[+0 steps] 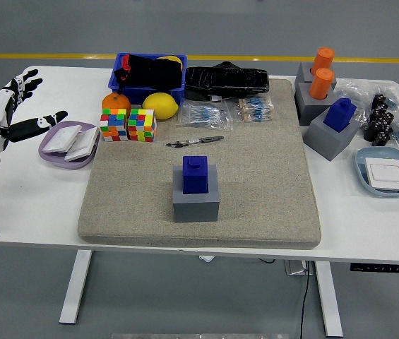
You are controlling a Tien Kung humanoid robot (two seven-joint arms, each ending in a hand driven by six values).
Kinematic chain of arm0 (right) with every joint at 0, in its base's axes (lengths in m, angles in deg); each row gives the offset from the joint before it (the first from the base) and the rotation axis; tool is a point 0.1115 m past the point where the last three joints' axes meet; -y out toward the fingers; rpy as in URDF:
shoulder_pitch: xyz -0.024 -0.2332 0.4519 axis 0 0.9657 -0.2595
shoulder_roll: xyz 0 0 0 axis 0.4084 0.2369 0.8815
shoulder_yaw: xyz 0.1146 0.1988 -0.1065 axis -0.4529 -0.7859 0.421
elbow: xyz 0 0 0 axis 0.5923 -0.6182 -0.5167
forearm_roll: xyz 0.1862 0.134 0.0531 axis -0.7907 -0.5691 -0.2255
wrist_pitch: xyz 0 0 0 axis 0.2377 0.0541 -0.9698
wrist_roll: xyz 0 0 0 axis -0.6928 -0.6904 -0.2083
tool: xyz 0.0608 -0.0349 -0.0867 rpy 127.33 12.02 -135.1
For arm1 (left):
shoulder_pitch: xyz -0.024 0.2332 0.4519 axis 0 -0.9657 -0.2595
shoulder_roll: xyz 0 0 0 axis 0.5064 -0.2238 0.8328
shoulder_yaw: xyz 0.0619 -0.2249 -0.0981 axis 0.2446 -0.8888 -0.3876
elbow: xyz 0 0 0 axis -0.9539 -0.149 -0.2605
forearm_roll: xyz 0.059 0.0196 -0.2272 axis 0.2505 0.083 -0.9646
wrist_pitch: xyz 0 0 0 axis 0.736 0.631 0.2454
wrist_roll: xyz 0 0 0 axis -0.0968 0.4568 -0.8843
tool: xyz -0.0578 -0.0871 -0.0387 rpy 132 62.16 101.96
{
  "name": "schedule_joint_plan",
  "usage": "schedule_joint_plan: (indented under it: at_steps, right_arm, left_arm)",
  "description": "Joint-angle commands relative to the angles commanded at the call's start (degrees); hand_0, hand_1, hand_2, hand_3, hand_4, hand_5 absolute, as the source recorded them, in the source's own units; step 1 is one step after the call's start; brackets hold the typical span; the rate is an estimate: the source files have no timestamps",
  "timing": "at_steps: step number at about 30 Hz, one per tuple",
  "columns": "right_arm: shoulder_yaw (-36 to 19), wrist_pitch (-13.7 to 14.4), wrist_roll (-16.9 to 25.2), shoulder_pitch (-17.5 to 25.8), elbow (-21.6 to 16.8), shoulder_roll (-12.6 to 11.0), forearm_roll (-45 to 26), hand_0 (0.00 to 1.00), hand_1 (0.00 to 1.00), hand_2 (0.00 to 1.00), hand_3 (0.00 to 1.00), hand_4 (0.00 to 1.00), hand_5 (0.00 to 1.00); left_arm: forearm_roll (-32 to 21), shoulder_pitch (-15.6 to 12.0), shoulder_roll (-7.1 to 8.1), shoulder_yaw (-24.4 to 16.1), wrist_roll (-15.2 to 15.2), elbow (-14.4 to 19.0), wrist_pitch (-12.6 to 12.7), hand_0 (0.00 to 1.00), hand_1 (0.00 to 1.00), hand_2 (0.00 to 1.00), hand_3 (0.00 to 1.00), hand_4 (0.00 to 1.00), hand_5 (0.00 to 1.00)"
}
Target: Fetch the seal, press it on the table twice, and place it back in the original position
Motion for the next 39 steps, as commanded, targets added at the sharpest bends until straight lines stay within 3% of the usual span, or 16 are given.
schedule_joint_plan:
  at_steps: [39]
  right_arm:
    - [0.3,-0.4,1.0,0.3,0.0,-0.4,-0.3,0.787,0.701,0.679,0.648,0.811,0.477]
  left_arm:
    - [-0.4,-0.2,0.23,-0.4,-0.1,0.6,0.0,0.891,0.912,0.883,0.929,0.944,0.221]
